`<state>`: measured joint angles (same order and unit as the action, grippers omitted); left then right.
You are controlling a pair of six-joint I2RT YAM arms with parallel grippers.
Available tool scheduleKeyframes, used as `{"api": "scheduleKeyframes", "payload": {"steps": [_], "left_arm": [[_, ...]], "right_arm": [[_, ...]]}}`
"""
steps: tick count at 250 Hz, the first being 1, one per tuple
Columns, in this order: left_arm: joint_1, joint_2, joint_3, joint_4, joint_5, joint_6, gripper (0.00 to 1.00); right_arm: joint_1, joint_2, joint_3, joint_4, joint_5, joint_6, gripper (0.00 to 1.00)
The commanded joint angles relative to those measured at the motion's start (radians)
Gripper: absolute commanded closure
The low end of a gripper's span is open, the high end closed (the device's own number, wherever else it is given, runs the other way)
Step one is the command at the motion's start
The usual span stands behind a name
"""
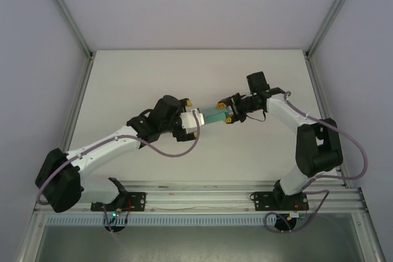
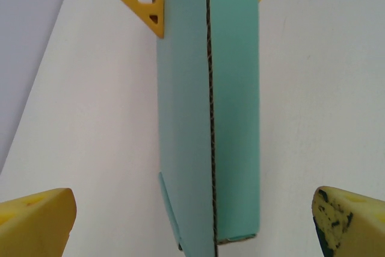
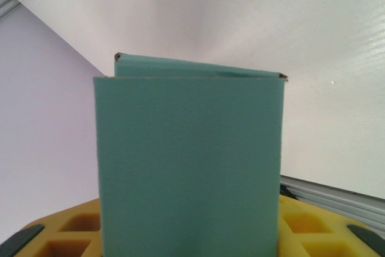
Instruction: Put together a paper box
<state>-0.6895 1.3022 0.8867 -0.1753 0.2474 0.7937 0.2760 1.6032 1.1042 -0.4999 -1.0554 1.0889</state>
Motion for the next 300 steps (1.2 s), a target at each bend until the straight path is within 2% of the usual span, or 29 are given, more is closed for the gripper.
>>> {"api": "scheduleKeyframes", "payload": {"steps": [1, 34, 46, 91, 122, 162, 195, 246, 285, 300], "left_arm": [[-0.005, 0.032, 0.026, 0.034, -0.037, 0.058, 0.00], [-0.005, 0.072, 0.040, 0.051, 0.012, 0.065, 0.00], [-0.005, 0.085, 0.038, 0.075, 0.007, 0.065, 0.00], [-0.005, 0.135, 0.055, 0.120, -0.052, 0.057, 0.03], [-0.006, 0.145, 0.062, 0.141, -0.071, 0.045, 0.10], [-0.006, 0.138, 0.052, 0.183, -0.084, 0.028, 0.36], [-0.006, 0.137, 0.048, 0.189, -0.082, 0.021, 0.42], [-0.005, 0.135, 0.054, 0.162, -0.102, 0.010, 0.52], [-0.005, 0.141, 0.074, 0.107, -0.101, 0.007, 0.53], [-0.005, 0.139, 0.079, 0.078, -0.091, 0.012, 0.57]], "right_arm": [[-0.002, -0.038, 0.015, -0.026, -0.013, 0.015, 0.55], [0.000, -0.052, -0.003, 0.031, -0.016, 0.067, 0.60], [0.000, -0.052, -0.004, 0.033, -0.021, 0.069, 0.63], [0.001, -0.069, -0.017, 0.023, -0.036, 0.067, 0.62], [0.006, -0.086, -0.047, 0.027, -0.031, 0.076, 0.61], [0.012, -0.095, -0.072, 0.065, -0.045, 0.101, 0.61], [0.018, -0.103, -0.071, 0.070, -0.043, 0.103, 0.61], [0.018, -0.112, -0.076, 0.070, -0.021, 0.082, 0.49], [0.010, -0.117, -0.075, 0.131, 0.059, 0.083, 0.34], [-0.005, -0.121, -0.067, 0.139, 0.098, 0.052, 0.32]]}}
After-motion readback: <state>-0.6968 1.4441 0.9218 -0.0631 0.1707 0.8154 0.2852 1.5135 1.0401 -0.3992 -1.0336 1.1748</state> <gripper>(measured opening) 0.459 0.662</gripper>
